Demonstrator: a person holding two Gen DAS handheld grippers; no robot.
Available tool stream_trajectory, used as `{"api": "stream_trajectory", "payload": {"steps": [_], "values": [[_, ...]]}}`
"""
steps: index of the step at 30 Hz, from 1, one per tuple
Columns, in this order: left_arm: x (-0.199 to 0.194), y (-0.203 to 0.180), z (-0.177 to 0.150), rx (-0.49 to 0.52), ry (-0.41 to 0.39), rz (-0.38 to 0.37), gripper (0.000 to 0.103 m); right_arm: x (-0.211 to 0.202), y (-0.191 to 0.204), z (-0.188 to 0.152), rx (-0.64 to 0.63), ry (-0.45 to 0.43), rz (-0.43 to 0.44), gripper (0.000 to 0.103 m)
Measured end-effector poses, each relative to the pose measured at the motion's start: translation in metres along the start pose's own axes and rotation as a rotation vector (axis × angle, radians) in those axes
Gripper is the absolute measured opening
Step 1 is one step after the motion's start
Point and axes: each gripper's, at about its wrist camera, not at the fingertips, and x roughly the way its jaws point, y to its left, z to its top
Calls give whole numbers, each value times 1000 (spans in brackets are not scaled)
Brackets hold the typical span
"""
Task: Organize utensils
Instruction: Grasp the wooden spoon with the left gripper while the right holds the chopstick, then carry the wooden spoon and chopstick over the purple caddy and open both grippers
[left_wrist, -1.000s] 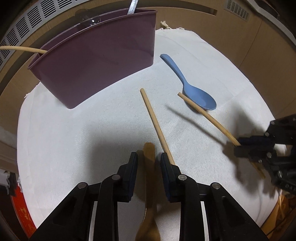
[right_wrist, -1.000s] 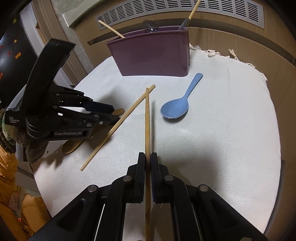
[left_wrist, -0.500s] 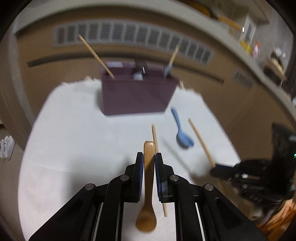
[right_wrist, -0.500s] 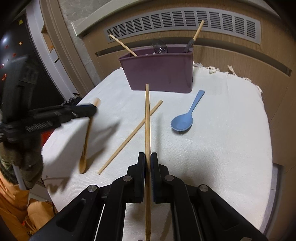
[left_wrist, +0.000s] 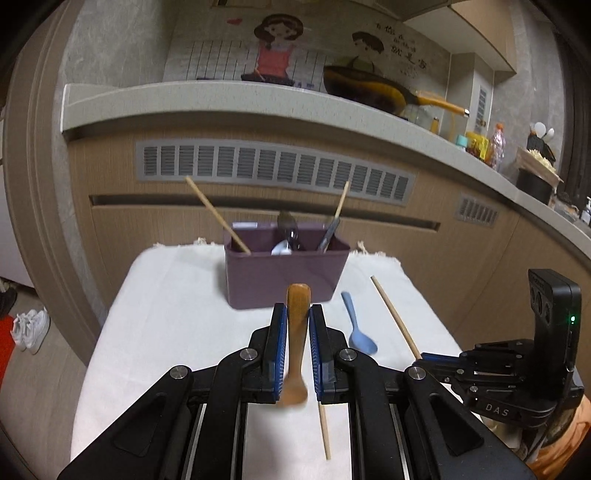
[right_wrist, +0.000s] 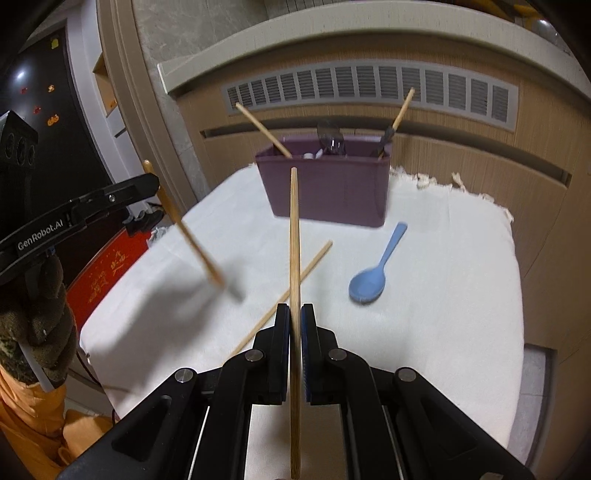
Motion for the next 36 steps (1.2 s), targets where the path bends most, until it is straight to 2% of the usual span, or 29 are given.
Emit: {"api": "stream_trajectory", "payload": {"steps": [5, 7, 10, 12, 15, 18, 22, 31, 33, 36], "values": [[-3, -10, 39, 53, -106, 10, 12, -22, 1, 54, -42, -155, -40, 6], [-4, -13, 66, 70, -167, 11, 12, -38, 1, 88, -61, -265, -63, 6], [-1, -15, 105, 93, -248, 9, 12, -55, -4, 138, -66, -414, -44, 6], [8, -14, 129, 104, -289, 21, 12, -56, -12, 168, -48, -475, -18, 6], [31, -7, 156, 86, -293, 15, 12, -42, -25, 197, -17, -522, -2, 6], [59, 3, 172, 74, -274, 7, 12, -19, -30, 214, -31, -529, -19, 6], [100, 20, 175, 62, -246, 15, 12, 22, -40, 221, -58, -514, -43, 6], [190, 63, 132, -23, -83, 14, 12, 116, -68, 204, -6, -430, -83, 6], [201, 68, 123, -40, -52, 12, 12, 130, -74, 201, 5, -398, -94, 6], [211, 75, 111, -63, -13, 15, 14, 147, -78, 190, 12, -295, -89, 6]]}}
